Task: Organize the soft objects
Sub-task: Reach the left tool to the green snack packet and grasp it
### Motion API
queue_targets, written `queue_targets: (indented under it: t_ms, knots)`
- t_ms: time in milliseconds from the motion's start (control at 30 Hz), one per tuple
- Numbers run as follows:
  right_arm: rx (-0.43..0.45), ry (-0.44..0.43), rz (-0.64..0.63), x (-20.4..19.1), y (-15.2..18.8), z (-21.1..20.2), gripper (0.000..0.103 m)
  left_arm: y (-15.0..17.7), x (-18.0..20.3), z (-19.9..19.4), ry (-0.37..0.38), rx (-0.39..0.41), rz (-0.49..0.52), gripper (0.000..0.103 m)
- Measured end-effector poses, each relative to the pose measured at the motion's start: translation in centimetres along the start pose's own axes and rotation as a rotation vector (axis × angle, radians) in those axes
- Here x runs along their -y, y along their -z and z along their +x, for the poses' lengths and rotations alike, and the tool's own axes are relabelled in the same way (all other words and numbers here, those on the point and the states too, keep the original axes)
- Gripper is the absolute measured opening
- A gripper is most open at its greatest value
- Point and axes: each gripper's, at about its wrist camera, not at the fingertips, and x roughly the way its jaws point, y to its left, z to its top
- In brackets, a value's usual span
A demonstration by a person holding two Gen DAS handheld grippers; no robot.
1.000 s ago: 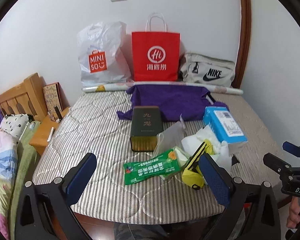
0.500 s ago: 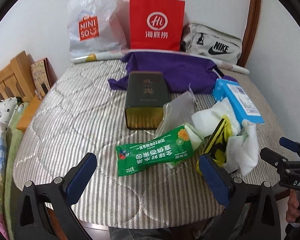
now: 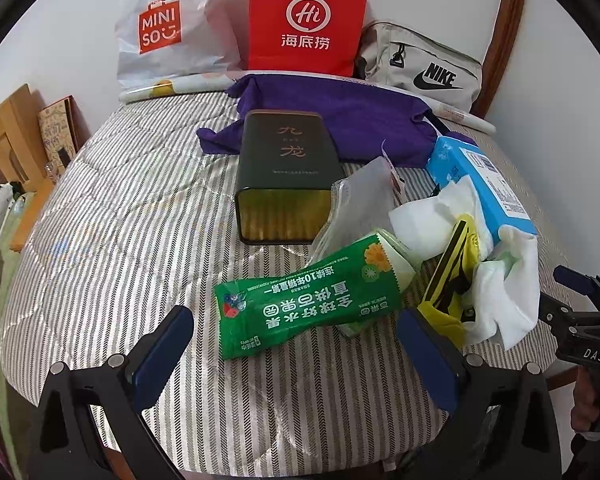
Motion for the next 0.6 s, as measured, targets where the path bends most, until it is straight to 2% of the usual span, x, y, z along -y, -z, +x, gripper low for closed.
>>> queue_targets:
  t_ms: [167,333,600]
  knots:
    - [-0.006,-0.004,-0.001,0.3,-0.4,0.2,0.103,0.0,-1.8,0.1,0.072,0.013,0.017,0.102]
    - [0.001,-0.014,0.031,1.2,-0.6,0.1,0.103,-0.3,-4.0,0.3,0.199,0.034,-0.005,0.102]
    - [-0.008,-0.015,0.026,1.8,-0.8,0.6,0.103,-1.0,-2.2,2.1,0.215,0.011,0.218,0.097]
